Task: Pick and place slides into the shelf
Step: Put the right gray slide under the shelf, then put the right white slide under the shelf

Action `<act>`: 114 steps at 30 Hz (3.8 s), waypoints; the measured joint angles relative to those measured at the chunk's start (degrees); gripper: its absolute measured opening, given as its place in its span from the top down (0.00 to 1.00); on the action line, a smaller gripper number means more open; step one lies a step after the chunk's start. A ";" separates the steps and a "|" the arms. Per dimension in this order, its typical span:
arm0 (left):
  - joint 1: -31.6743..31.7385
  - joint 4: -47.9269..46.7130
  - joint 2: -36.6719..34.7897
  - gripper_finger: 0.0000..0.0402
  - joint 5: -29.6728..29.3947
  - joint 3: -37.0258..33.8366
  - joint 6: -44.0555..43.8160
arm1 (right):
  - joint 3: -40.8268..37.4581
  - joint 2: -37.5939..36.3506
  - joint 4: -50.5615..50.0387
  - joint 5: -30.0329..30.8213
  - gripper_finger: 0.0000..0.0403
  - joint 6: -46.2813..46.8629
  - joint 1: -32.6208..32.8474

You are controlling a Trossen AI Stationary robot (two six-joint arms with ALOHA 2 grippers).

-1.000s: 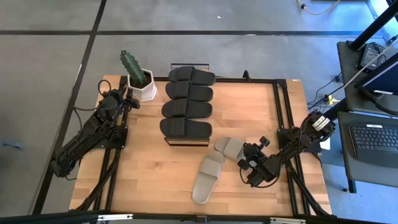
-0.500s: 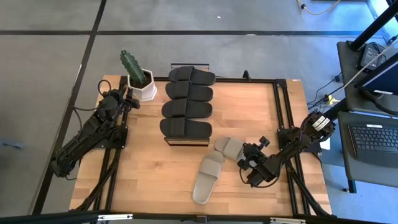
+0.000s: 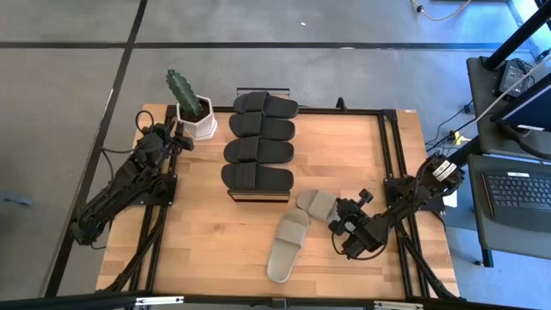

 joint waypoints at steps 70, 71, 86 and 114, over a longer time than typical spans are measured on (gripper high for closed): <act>0.01 0.97 0.00 0.63 -0.02 0.01 0.46 | -0.02 -43.00 -3.01 -21.10 0.51 -14.05 -33.75; 0.00 0.97 0.00 0.63 -0.02 0.00 0.46 | -0.02 -43.00 -3.05 -21.10 0.47 -15.28 -33.75; 0.01 1.28 0.01 0.63 -0.02 0.01 0.46 | 0.00 -38.63 -2.00 -21.04 0.35 -55.36 -33.75; 0.00 1.32 0.01 0.63 -0.02 0.00 0.46 | 0.00 -16.62 -0.99 -11.70 0.47 -70.56 -30.99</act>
